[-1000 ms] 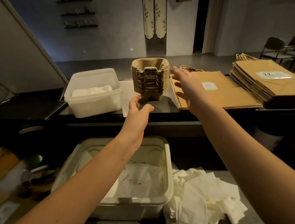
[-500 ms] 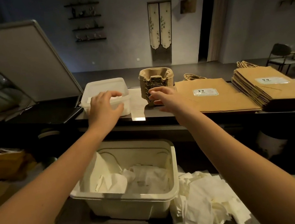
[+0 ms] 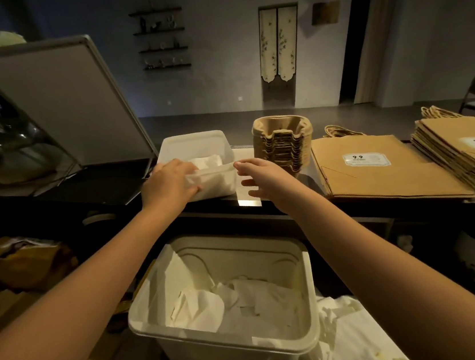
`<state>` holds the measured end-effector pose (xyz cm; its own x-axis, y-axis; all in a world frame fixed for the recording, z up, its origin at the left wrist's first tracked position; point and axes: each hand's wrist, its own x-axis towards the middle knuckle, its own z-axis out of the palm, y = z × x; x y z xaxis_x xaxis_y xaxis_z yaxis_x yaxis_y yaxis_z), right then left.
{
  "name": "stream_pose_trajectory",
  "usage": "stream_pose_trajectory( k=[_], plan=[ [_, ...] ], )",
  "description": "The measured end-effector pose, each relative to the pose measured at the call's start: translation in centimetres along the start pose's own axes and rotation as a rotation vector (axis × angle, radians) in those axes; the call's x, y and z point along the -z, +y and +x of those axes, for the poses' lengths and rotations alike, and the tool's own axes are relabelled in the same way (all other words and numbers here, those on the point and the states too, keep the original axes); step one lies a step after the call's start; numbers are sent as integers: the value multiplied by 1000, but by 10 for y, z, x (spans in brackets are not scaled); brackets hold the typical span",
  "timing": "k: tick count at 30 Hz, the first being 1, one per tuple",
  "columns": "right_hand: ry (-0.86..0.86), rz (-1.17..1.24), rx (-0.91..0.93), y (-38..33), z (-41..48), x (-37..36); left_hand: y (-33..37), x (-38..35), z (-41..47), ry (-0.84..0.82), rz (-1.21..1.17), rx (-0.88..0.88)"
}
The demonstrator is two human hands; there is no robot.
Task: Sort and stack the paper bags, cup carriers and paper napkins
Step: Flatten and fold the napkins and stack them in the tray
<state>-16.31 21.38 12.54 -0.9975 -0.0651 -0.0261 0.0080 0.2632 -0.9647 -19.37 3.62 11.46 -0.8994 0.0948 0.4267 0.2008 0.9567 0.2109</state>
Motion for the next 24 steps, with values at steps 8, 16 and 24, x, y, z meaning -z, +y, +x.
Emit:
stream_pose_trajectory(
  k=[8,16,24],
  plan=[
    [14,85,-19,8,8,-4,-15,7,-13,96,-71,-63],
    [144,66,95,-4,-8,-14,-50,67,-62,70,-179,-217],
    [201,197,73,-27,-38,7,-71,107,-115,-133,-303,-325]
  ],
)
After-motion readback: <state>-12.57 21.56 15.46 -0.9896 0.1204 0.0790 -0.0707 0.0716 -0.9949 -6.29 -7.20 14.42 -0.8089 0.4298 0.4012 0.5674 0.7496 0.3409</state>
